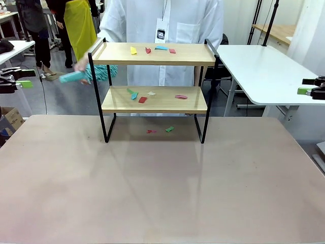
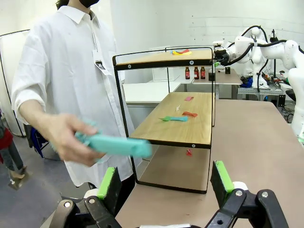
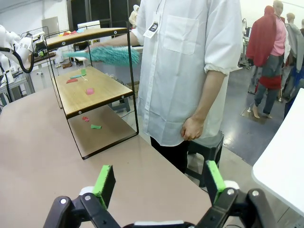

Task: Clean the shelf.
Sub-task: Pick up the Duster handed by the human.

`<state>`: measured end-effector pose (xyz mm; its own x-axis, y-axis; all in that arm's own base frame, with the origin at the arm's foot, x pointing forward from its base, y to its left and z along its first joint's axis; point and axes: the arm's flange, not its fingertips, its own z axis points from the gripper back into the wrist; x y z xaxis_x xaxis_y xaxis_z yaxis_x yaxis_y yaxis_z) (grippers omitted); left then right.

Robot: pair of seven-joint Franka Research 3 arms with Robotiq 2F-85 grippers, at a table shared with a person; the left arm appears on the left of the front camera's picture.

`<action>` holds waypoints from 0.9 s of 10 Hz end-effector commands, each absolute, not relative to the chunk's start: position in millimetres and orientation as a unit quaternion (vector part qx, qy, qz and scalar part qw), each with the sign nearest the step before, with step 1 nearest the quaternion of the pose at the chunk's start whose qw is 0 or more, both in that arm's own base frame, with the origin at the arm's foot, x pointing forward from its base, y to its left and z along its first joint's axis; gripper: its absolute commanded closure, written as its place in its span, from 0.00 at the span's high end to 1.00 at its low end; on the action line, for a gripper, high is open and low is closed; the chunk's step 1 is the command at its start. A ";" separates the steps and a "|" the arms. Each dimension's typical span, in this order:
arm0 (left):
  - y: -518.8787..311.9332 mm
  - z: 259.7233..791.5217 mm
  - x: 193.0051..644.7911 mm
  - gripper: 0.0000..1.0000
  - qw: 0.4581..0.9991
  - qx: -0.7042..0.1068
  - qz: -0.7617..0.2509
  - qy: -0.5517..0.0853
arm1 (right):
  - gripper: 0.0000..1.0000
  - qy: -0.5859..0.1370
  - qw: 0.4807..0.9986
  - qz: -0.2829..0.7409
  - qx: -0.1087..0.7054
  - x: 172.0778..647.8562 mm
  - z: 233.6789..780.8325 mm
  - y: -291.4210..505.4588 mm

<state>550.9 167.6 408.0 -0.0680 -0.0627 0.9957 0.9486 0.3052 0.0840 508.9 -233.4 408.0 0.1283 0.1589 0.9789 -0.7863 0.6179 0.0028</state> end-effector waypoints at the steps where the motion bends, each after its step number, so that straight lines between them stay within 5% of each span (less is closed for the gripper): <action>1: 167.4 410.7 550.2 1.00 0.564 -0.382 -0.450 -0.578 | 1.00 -0.564 0.700 0.339 0.275 509.3 410.6 -231.8; 9: 167.4 410.7 550.2 1.00 0.564 -0.382 -0.450 -0.578 | 1.00 -0.564 0.700 0.339 0.275 509.3 410.6 -231.8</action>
<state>550.9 167.6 408.0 -0.0680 -0.0627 0.9957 0.9486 0.3052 0.0840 508.9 -233.4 408.0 0.1283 0.1589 0.9789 -0.7863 0.6179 0.0027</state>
